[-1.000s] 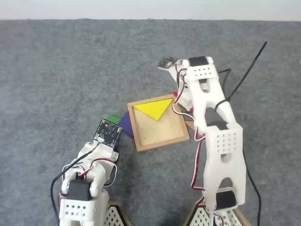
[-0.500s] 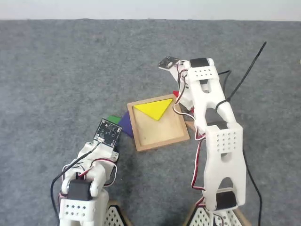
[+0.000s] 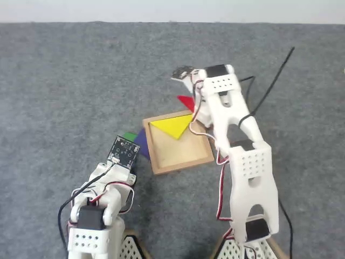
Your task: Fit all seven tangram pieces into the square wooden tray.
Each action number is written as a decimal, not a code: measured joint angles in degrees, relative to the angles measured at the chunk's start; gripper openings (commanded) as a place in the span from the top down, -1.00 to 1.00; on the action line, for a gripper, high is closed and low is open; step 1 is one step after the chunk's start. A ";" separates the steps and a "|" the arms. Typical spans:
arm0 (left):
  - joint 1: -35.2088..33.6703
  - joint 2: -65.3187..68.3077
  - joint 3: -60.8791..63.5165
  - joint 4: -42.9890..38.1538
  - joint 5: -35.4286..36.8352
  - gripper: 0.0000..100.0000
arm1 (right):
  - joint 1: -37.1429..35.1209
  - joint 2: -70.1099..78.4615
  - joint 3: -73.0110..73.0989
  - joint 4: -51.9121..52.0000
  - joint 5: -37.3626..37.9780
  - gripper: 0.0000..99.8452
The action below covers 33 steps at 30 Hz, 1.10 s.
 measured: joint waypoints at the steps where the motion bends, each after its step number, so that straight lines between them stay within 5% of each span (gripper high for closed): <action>1: 0.00 0.00 0.00 0.00 0.00 0.81 | -1.05 -0.18 0.00 0.79 -0.26 0.85; 13: 0.00 0.00 0.00 0.00 0.00 0.81 | -4.75 -9.67 0.00 3.52 -2.55 0.84; 22: 0.00 0.00 0.00 0.00 0.00 0.81 | -0.53 -5.54 0.09 -11.08 -9.85 0.84; 33: 0.00 0.00 0.00 0.00 0.00 0.81 | -3.25 -2.99 0.26 -9.23 -10.02 0.84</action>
